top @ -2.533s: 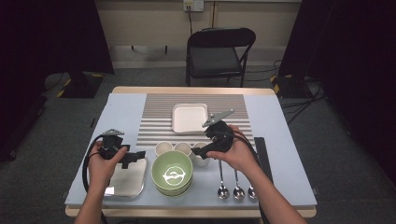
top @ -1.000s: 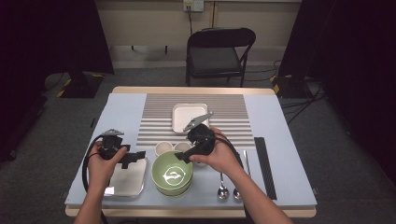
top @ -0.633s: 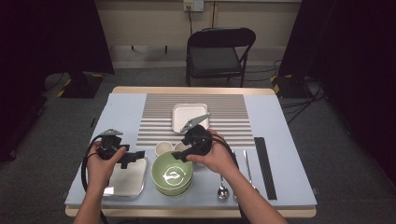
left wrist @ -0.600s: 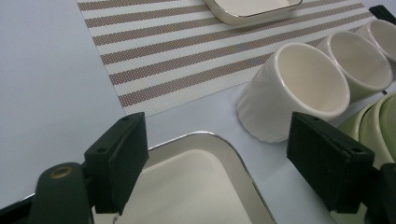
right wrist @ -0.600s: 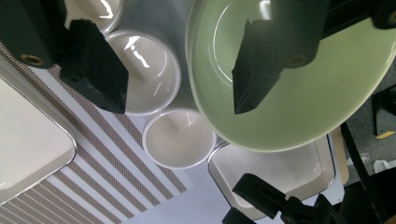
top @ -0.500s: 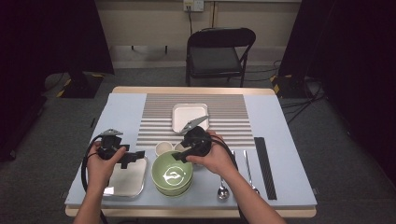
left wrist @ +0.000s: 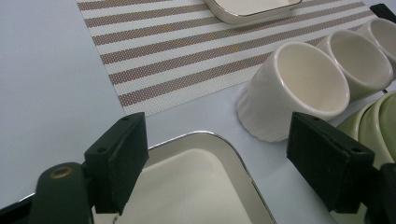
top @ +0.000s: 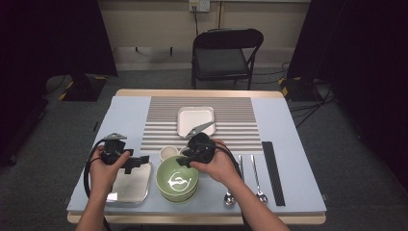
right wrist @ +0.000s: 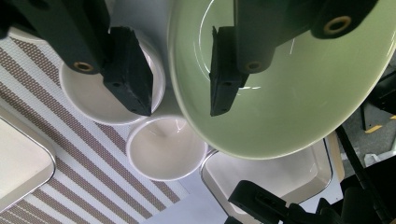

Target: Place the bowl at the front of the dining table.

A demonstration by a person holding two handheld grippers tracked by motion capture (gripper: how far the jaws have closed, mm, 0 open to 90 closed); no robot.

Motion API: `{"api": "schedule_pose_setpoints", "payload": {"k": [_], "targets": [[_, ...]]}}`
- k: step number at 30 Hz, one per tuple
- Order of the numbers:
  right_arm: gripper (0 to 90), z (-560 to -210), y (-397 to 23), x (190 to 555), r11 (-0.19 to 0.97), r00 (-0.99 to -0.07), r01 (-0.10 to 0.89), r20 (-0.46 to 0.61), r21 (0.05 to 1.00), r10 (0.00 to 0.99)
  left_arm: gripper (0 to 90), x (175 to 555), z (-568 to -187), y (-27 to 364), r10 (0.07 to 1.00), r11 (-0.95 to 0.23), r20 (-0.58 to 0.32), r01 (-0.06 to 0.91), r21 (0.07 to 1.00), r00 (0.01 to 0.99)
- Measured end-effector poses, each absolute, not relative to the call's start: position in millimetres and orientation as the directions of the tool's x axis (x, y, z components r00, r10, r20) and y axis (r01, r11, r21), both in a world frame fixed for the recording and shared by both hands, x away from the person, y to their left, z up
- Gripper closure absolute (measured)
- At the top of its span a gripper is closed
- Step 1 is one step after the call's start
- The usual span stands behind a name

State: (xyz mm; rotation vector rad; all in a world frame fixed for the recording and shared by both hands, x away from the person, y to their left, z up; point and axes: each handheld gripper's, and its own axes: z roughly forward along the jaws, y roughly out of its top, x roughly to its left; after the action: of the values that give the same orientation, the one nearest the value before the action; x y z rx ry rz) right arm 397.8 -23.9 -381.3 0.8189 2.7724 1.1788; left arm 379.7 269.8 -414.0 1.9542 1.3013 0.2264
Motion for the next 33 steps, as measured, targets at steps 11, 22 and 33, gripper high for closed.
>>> {"api": "schedule_pose_setpoints", "payload": {"k": [11,22,33], "targets": [[73.2,-388.1,-23.1,397.2,0.584,-0.861,0.466,0.191,0.665,0.470,20.5,379.9,-414.2,269.9,0.850,-0.188,-0.252,0.713,0.675,0.463],[82.7,-389.2,-26.0,396.8,0.602,-0.871,0.455,0.188,0.657,0.453,20.5,380.2,-414.7,270.2,0.851,-0.186,-0.252,0.713,0.677,0.461],[82.6,-384.3,-27.0,399.8,0.611,-0.871,0.465,0.205,0.640,0.447,20.5,380.0,-414.8,272.1,0.852,-0.178,-0.256,0.713,0.678,0.456]]}}
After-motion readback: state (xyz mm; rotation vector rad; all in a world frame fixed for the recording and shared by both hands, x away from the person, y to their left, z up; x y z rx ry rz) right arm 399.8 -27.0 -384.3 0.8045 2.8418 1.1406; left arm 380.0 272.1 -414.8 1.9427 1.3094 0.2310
